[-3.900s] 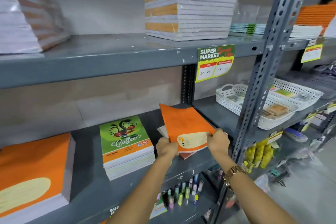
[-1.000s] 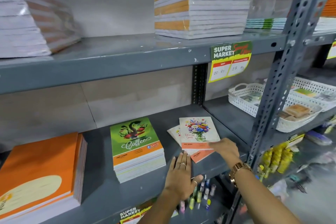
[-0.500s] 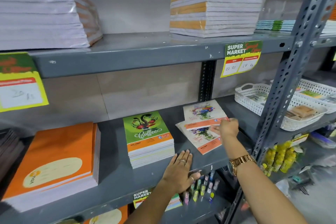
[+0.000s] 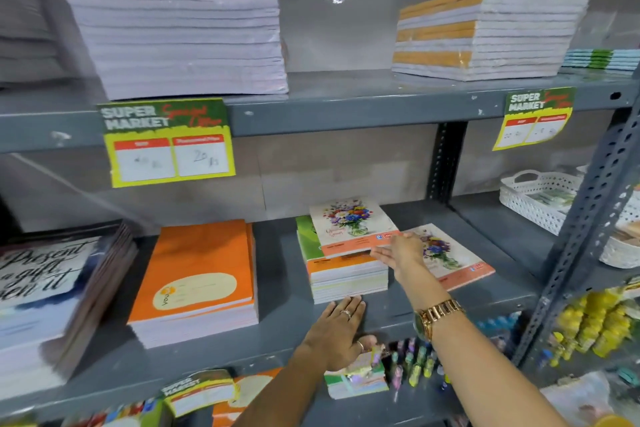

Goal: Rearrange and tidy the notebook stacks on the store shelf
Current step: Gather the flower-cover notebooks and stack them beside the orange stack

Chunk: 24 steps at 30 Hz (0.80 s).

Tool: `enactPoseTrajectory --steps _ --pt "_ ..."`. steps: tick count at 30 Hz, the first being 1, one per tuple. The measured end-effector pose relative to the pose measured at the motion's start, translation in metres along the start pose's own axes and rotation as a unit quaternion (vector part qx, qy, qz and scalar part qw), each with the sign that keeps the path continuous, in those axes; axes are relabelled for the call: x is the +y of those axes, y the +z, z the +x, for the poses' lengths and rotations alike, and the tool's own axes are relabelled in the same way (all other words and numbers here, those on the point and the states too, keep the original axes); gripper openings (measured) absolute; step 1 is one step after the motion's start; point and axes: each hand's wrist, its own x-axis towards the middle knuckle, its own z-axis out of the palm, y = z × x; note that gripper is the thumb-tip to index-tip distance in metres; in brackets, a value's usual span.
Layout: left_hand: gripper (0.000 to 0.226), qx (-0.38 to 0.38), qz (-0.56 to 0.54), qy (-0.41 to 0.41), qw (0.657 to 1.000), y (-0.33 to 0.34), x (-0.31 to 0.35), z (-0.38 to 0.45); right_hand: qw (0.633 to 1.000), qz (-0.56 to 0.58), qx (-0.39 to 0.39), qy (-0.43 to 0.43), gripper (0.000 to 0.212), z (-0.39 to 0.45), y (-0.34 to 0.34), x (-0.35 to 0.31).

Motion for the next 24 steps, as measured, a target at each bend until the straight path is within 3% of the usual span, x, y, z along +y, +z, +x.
enactPoseTrajectory --steps 3,8,14,17,22,24 --pt "0.115 -0.002 -0.009 -0.011 1.0 -0.004 -0.01 -0.014 0.999 -0.049 0.006 -0.009 0.04 -0.002 0.013 0.013" --pt "0.131 -0.005 -0.021 -0.008 1.0 -0.005 -0.016 -0.028 0.987 -0.152 0.033 -0.045 0.017 0.001 0.025 0.03" --pt "0.135 -0.007 -0.025 -0.007 1.0 -0.001 -0.018 -0.032 0.943 -0.301 0.08 -0.115 0.025 0.0 0.028 0.032" --pt "0.123 -0.019 -0.032 -0.017 0.999 -0.004 -0.015 -0.031 0.922 -0.339 0.11 -0.15 0.023 -0.004 0.019 0.028" --pt "0.073 -0.019 -0.016 -0.019 1.0 -0.005 -0.004 -0.022 0.916 -0.324 0.15 -0.182 0.025 0.006 -0.008 0.016" --pt "0.081 -0.032 -0.015 -0.018 0.999 -0.005 0.003 -0.015 0.904 -0.348 0.167 -0.182 0.026 0.009 -0.022 0.01"
